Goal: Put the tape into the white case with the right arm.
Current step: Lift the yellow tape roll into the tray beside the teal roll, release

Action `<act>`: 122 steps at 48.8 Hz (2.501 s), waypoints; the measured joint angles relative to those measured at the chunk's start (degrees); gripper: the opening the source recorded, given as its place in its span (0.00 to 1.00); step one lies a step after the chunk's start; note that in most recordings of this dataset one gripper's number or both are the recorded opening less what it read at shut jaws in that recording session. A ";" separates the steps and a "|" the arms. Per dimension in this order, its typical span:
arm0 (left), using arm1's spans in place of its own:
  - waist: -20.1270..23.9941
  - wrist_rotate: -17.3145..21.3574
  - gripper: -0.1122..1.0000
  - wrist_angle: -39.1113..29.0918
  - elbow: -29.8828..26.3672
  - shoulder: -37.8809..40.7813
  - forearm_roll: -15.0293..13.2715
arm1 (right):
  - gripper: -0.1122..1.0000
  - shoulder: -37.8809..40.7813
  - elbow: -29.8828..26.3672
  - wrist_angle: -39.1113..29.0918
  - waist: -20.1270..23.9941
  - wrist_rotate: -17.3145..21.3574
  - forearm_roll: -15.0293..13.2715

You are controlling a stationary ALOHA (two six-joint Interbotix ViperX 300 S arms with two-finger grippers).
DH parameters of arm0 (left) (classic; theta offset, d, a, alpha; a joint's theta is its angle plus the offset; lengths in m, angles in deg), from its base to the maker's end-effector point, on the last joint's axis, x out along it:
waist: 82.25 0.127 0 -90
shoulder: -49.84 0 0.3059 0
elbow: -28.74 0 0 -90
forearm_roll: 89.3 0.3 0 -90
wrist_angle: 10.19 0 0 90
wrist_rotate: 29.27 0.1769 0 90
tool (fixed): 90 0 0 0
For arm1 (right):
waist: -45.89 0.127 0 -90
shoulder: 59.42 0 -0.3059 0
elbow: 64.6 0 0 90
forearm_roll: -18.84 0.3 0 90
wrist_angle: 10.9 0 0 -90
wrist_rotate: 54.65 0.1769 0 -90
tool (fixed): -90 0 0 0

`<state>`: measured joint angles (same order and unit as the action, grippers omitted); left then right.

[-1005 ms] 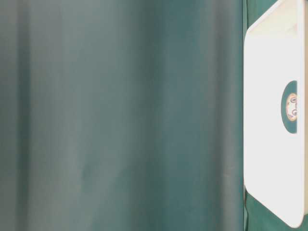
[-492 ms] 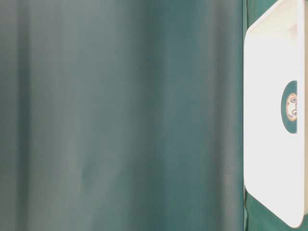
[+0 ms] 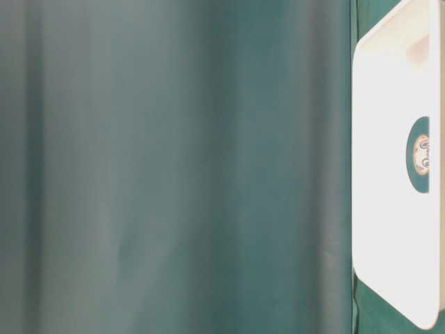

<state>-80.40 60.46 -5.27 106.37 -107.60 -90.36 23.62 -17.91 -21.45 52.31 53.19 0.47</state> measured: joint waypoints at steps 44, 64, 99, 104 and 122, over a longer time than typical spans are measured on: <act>0.00 0.00 0.10 0.00 0.09 0.00 0.00 | 0.11 12.22 -10.90 0.53 -1.58 0.00 0.00; 0.00 0.00 0.10 0.00 0.09 -0.09 0.00 | 0.11 8.53 -10.90 -1.58 -13.97 -0.79 -2.37; 0.00 0.00 0.10 0.00 0.09 -0.09 0.00 | 0.11 10.72 -10.81 0.44 -21.71 0.09 -8.09; 0.00 0.00 0.10 -0.09 0.09 -0.09 0.00 | 0.11 10.81 -10.81 0.88 -21.80 0.09 -8.17; 0.00 0.00 0.10 0.00 0.09 -0.09 0.00 | 0.66 10.81 -10.28 1.58 -22.15 0.00 -8.17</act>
<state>-80.40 60.46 -5.27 106.46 -107.68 -90.36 34.43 -28.19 -19.87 30.16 53.19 -7.71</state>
